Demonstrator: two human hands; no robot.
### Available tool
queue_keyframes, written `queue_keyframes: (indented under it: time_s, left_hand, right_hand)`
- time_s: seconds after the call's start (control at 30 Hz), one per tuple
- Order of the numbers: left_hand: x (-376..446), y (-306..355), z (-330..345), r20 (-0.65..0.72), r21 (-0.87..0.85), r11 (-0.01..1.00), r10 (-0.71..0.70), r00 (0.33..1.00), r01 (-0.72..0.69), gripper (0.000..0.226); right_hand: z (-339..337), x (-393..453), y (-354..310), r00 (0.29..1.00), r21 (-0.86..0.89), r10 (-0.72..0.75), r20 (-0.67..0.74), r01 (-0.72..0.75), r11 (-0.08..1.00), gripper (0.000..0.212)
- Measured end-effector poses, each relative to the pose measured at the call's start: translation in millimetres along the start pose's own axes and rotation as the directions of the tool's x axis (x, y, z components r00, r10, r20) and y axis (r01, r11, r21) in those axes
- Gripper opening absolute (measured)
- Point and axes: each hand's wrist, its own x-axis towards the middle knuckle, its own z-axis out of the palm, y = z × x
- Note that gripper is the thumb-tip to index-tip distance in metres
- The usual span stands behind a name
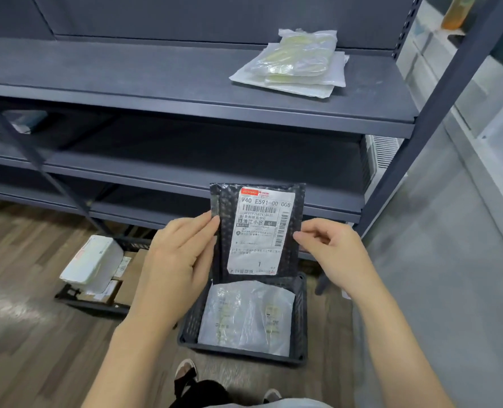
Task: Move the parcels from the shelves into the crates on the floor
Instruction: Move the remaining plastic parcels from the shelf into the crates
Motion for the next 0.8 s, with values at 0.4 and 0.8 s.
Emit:
queue_keyframes:
  time_s: [0.4,0.8]
  left_hand:
    - [-7,-2,7,0.085,0.027,0.977,-0.212,0.973,0.211,0.042]
    - [-25,-36,23,0.205,0.008,0.917,-0.392,0.897,0.399,0.04]
  right_hand:
    - [21,9,-7,0.997,-0.082,-0.07,-0.046,0.066,0.994,0.009]
    - [65,37,17,0.997,-0.135,0.041,0.06,-0.033,0.99,0.006]
